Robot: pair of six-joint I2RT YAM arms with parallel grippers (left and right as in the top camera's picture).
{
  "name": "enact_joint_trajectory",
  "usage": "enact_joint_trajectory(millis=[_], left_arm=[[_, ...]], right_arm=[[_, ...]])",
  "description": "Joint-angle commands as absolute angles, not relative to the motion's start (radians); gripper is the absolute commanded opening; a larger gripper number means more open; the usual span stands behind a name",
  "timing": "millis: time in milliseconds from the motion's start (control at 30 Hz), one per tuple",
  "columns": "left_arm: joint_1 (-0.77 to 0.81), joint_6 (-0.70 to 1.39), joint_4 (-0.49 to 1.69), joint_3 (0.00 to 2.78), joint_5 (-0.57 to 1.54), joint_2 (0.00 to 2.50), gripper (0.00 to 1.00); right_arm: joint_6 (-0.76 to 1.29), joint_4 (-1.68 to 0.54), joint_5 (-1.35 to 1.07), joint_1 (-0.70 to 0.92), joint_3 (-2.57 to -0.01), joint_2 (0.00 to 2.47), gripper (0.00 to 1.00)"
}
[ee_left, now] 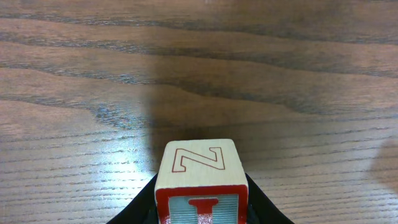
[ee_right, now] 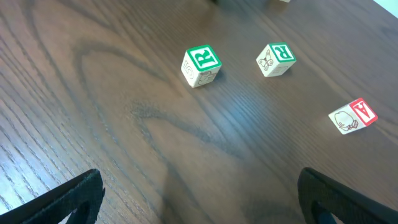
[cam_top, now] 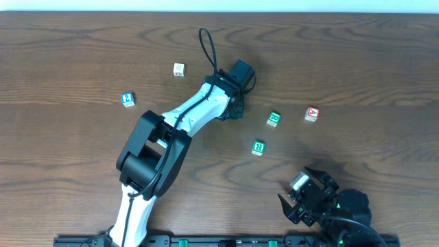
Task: Spell out Ai2
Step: 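Carry the red I block forward with the left gripper, then lower the I block onto the table and open the left gripper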
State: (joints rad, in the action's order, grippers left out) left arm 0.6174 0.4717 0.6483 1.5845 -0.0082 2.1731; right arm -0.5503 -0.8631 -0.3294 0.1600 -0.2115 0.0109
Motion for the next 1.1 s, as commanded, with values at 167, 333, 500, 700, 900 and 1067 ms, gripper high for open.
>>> enact_joint_trajectory(millis=[167, 333, 500, 700, 900, 1067], left_arm=[[0.616, 0.478, 0.653, 1.607, -0.034, 2.186, 0.38], [0.616, 0.478, 0.653, 1.607, -0.034, 2.186, 0.38], [0.616, 0.476, 0.653, 1.607, -0.034, 2.186, 0.43], [0.615, 0.465, 0.654, 1.607, -0.033, 2.186, 0.48], [0.614, 0.379, 0.685, 1.650, -0.034, 2.176, 0.57], [0.614, 0.335, 0.826, 1.818, -0.034, 2.167, 0.64]], right_arm=[[-0.556, -0.865, -0.344, 0.152, -0.198, 0.006, 0.99], [-0.556, -0.865, -0.344, 0.152, -0.198, 0.006, 0.99], [-0.556, -0.865, -0.344, 0.152, -0.198, 0.006, 0.99], [-0.556, -0.865, -0.344, 0.152, -0.198, 0.006, 0.99], [-0.556, -0.865, -0.344, 0.152, -0.198, 0.006, 0.99], [-0.556, -0.865, -0.344, 0.152, -0.198, 0.006, 0.99]])
